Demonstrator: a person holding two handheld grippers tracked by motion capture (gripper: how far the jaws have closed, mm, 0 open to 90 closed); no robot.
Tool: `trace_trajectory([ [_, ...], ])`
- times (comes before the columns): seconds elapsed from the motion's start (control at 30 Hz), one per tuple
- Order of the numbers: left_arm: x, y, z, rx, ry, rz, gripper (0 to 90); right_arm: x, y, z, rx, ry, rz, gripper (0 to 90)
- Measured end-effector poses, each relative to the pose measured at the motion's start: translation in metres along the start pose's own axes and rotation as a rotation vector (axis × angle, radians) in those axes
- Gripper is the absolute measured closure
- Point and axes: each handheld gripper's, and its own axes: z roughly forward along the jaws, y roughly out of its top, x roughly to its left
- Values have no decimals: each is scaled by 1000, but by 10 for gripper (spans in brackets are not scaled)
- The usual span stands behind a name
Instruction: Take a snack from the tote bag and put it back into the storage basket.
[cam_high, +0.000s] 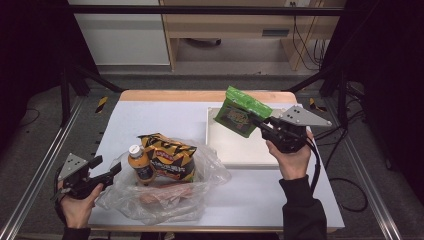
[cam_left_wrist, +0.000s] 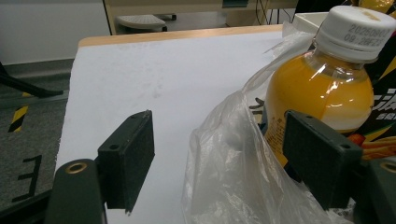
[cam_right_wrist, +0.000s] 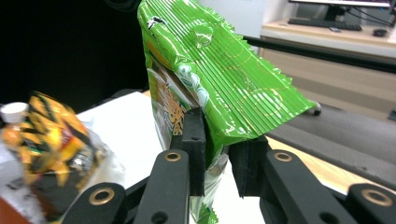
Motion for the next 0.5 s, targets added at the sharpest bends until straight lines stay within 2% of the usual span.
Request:
trace_trajectory([
  [0.1,1,-1,1,-2,5,-2,249,-14,-12,10,28,-26,16,775],
  [0.2,2,-1,1,-2,2,-8,249,-18,-17,15,40,-33,26,775],
  [0.27,1,-2,2,6,3,-1,249,-26,-26,27,71,-47,35,775],
  [0.5,2,-2,2,7,3,-4,245,-35,-34,47,102,-61,43,774],
])
